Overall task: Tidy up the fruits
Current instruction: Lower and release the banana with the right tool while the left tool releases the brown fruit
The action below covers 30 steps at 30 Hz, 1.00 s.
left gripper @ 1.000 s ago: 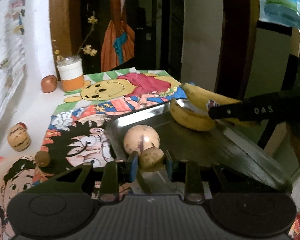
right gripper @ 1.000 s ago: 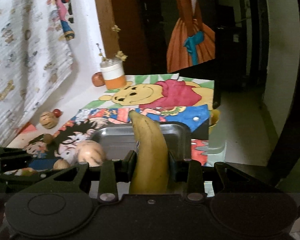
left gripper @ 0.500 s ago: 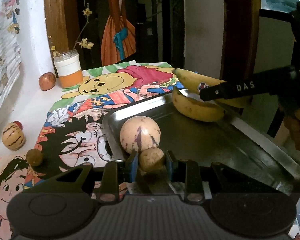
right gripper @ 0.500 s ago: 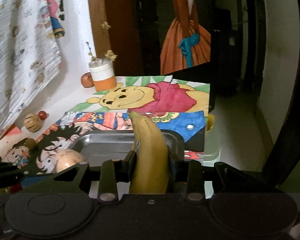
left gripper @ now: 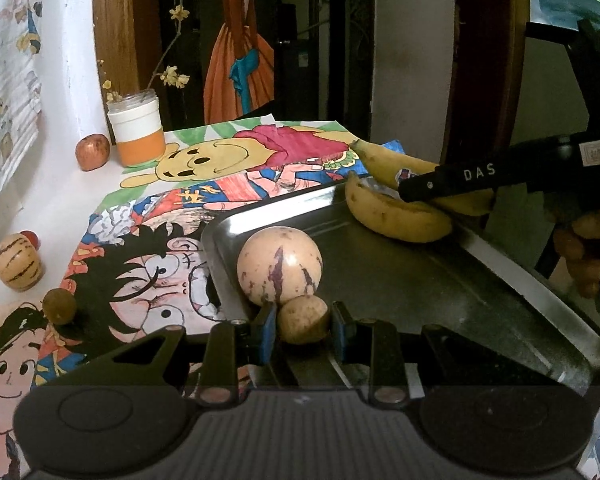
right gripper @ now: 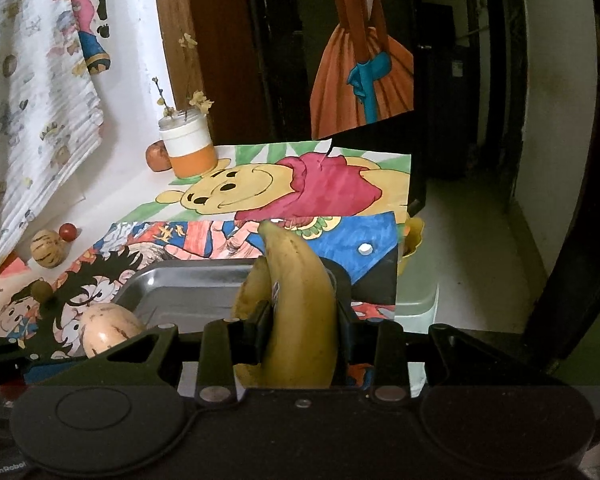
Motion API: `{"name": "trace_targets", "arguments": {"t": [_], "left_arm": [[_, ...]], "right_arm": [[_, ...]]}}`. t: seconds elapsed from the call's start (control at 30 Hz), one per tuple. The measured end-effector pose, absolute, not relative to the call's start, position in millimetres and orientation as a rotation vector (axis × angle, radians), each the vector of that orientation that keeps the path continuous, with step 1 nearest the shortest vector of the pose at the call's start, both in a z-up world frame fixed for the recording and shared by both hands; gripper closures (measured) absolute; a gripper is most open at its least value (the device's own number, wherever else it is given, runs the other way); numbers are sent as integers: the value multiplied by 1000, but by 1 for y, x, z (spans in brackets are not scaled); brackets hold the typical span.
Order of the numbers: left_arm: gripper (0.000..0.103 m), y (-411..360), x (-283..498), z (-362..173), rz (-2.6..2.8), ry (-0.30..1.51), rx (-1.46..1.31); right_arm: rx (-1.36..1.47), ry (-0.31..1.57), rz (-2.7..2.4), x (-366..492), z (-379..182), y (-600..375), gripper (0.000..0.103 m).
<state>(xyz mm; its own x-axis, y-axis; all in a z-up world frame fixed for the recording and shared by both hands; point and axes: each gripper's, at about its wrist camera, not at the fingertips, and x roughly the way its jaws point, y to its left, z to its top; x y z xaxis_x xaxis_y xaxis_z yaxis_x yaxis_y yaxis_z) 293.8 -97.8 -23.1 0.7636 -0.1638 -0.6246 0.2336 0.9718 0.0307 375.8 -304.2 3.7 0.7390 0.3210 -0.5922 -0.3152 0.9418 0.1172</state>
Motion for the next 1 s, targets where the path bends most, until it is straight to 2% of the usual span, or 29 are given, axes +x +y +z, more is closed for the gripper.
{"name": "trace_targets", "arguments": {"t": [0.37, 0.47, 0.6, 0.87, 1.0], "left_arm": [[70, -99, 294, -23, -216, 676, 96], [67, -98, 293, -22, -221, 679, 88], [49, -100, 288, -19, -239, 668, 87], [39, -100, 273, -7, -213, 631, 94], [29, -94, 260, 5, -180, 607, 65]], "right_arm": [[21, 637, 366, 371, 2, -307, 61], [29, 631, 366, 368, 4, -309, 60], [31, 618, 375, 362, 10, -311, 53], [19, 581, 383, 341, 27, -313, 40], [26, 561, 391, 327, 37, -314, 34]]}}
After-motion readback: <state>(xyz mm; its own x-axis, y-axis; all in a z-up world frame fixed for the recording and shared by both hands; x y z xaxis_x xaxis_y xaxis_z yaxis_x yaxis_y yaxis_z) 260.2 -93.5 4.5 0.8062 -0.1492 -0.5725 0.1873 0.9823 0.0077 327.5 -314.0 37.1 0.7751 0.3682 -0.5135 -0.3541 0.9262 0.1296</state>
